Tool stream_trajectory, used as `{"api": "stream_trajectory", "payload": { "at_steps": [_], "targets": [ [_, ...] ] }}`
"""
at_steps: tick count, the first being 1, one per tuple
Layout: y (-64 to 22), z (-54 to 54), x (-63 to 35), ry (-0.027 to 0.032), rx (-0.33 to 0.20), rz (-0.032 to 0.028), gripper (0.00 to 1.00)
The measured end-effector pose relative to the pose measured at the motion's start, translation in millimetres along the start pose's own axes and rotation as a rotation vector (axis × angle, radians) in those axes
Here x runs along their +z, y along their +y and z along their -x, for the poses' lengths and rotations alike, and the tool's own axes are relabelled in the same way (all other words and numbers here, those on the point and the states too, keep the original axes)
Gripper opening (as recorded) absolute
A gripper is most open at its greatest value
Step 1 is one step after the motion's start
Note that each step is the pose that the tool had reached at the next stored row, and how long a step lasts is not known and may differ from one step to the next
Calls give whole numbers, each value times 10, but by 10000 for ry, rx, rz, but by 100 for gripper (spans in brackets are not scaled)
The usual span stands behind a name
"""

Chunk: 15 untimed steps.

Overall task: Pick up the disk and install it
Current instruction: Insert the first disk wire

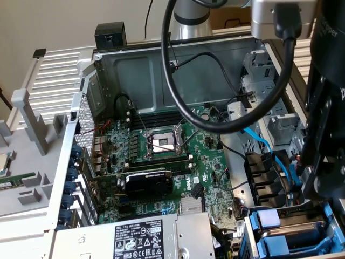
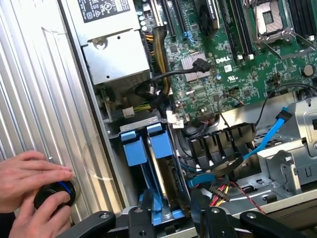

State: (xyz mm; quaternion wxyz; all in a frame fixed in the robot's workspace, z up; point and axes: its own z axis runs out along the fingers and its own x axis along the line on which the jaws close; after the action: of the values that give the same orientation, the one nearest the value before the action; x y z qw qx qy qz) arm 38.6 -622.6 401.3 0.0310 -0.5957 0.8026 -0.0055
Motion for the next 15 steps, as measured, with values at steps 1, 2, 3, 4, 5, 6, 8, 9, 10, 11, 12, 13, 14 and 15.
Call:
{"api": "stream_trajectory", "payload": {
  "at_steps": [1,2,3,4,5,6,8,9,10,11,12,13,14,15],
  "targets": [
    [-4,-13,1,2,-30,8,43],
    [-8,-25,3,1,-64,17,43],
    [-10,-34,5,1,-112,25,43],
    [-12,-40,6,0,-174,32,43],
    [-14,-43,8,-3,-247,38,43],
    [-15,-45,9,-7,-341,43,43],
    [-17,-45,11,-19,-609,55,43],
    [-18,-45,14,-27,-787,63,43],
    [-19,-45,17,-33,-961,70,43],
    [-20,-45,20,-38,-1112,76,43],
    [-22,-45,26,-46,-1234,82,43],
    [-27,-46,33,-52,-1332,86,43],
    [-33,-45,37,-55,-1427,90,43],
    [-39,-44,41,-57,-1509,94,43]
  ]
}}
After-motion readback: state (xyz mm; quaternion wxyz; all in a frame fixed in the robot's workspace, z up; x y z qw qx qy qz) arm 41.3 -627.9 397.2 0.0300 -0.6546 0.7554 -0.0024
